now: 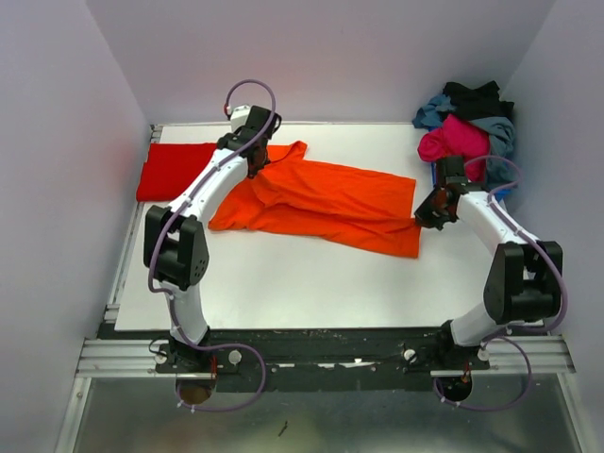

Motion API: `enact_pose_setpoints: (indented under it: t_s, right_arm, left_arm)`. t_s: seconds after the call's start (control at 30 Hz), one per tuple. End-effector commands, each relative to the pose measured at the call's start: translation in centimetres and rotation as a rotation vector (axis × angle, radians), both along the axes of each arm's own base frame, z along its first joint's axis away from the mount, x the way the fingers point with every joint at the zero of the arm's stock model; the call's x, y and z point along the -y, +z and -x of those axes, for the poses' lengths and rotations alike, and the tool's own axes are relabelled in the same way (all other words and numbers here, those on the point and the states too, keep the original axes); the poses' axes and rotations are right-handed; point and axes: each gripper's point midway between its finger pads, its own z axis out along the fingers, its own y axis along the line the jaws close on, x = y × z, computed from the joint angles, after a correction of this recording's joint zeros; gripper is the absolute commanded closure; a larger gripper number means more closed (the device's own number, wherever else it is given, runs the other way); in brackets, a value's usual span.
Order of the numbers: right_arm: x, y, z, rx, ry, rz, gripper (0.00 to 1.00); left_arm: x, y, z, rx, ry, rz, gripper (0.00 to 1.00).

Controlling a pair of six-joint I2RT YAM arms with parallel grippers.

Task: Fold and stack the t-shirts
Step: Fold the flattened tshirt in 1/3 of the way

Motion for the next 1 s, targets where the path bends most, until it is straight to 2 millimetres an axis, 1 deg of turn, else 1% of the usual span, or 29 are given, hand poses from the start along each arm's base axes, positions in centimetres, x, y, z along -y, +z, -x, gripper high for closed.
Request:
enact_pose_setpoints:
  t_s: [0.0, 0.2, 0.33, 0.37, 0.4, 0.43, 0.47, 0.5, 0.53, 0.57, 0.6, 0.67, 0.7, 0.73, 0.77, 0.8, 0.83, 0.87, 0.9, 0.97]
  right_arm:
    - [0.4, 0.4, -1.6, 0.026, -0.004, 0.005, 0.99]
    - [0.4, 0.1, -2.6, 0.025, -0.013, 0.001, 0.99]
    - [0.6, 0.1, -3.1, 0.028, -0.023, 0.006, 0.99]
    - [0.6, 0.0, -3.1, 0.025, -0.023, 0.006, 0.97]
    - [0.5, -0.1, -3.2, 0.023, -0.018, 0.004, 0.91]
    - [0.4, -0.4, -3.2, 0.015, -0.014, 0.002, 0.81]
    - [0.4, -0.5, -3.3, 0.012, -0.003, -0.002, 0.67]
    - [0.3, -0.4, -3.3, 0.013, -0.001, 0.000, 0.48]
    - [0.7, -0.1, -3.2, 0.017, -0.013, 0.012, 0.28]
    - [0.8, 0.4, -3.0, 0.038, -0.010, 0.021, 0.19]
    - [1.0, 1.1, -2.8, 0.070, -0.016, 0.030, 0.14]
    - [1.6, 1.9, -1.6, 0.110, -0.034, 0.054, 0.14]
    - [1.7, 2.3, -0.9, 0.131, -0.048, 0.052, 0.18]
    - [1.6, 1.9, 0.2, 0.126, -0.054, 0.044, 0.21]
    - [1.4, 1.7, 1.1, 0.125, -0.053, 0.030, 0.25]
    - [1.1, 0.7, 2.5, 0.098, -0.055, 0.011, 0.30]
    - [1.0, 0.0, 3.7, 0.082, -0.058, 0.005, 0.33]
    - [0.6, -0.5, 4.5, 0.078, -0.049, -0.010, 0.37]
    - [0.4, -1.3, 5.4, 0.064, -0.052, -0.020, 0.39]
    - [0.0, -2.5, 6.6, 0.052, -0.042, -0.039, 0.41]
  left_arm:
    - [-0.1, 0.9, -1.2, 0.039, 0.009, -0.033, 1.00]
    - [0.2, 0.5, -3.0, 0.053, 0.016, -0.049, 1.00]
    - [0.0, 1.4, -4.2, 0.084, 0.043, -0.065, 1.00]
    - [0.0, 1.5, -4.4, 0.087, 0.042, -0.069, 1.00]
    - [0.0, 1.6, -4.6, 0.086, 0.044, -0.071, 1.00]
    - [0.0, 1.6, -4.8, 0.081, 0.042, -0.070, 1.00]
    - [0.1, 1.6, -4.9, 0.080, 0.038, -0.069, 0.76]
    - [0.2, 1.5, -4.9, 0.076, 0.043, -0.063, 0.47]
    - [0.1, 1.7, -4.9, 0.081, 0.049, -0.058, 0.25]
    - [0.1, 2.0, -4.8, 0.092, 0.050, -0.054, 0.06]
    - [0.0, 2.3, -4.5, 0.101, 0.048, -0.052, 0.01]
    - [-0.3, 3.6, -4.0, 0.146, 0.046, -0.040, 0.01]
    - [-0.5, 4.0, -3.5, 0.162, 0.045, -0.033, 0.01]
    - [-0.6, 4.9, -2.9, 0.185, 0.045, -0.020, 0.01]
    - [-1.0, 5.0, -2.1, 0.190, 0.055, -0.009, 0.01]
    - [-1.2, 5.3, -1.0, 0.194, 0.062, 0.007, 0.01]
    - [-1.6, 5.2, 0.2, 0.195, 0.080, 0.025, 0.01]
    - [-1.9, 4.5, 1.4, 0.181, 0.090, 0.039, 0.01]
    - [-2.2, 4.3, 2.5, 0.185, 0.094, 0.052, 0.01]
    - [-3.5, 3.1, 4.8, 0.180, 0.144, 0.068, 0.05]
